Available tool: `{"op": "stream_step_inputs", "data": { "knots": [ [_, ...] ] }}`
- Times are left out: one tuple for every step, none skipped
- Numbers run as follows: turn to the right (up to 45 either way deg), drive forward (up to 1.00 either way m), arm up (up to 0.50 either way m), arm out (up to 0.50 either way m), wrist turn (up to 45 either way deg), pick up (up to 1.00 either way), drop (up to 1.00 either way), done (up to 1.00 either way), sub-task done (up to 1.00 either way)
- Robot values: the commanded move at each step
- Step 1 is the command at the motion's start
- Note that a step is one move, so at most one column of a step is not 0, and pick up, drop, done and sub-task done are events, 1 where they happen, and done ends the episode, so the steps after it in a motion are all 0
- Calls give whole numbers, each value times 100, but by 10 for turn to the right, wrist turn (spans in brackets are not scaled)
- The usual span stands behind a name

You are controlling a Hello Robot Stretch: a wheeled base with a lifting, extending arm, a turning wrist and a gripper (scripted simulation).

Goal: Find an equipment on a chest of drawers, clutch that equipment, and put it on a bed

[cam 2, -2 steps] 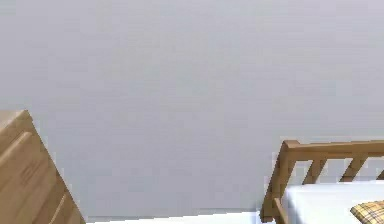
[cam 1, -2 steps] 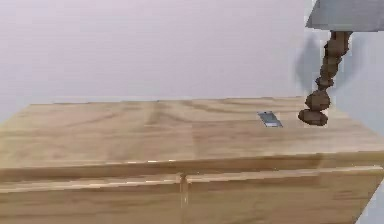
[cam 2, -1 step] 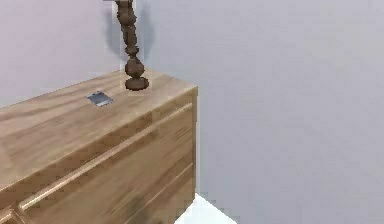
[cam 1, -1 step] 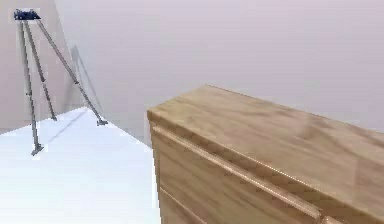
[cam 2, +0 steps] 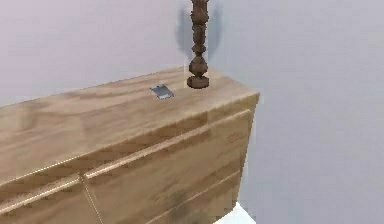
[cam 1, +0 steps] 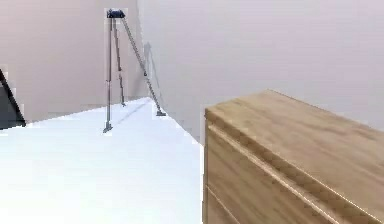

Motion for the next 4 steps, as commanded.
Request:
{"op": "stream_step_inputs", "data": {
  "knots": [
    [450,0,0,0,0,0,0,0,0],
    [420,0,0,0,0,0,0,0,0],
    [0,25,0,0,0,0,0,0,0],
    [-450,0,0,0,0,0,0,0,0]
  ]
}}
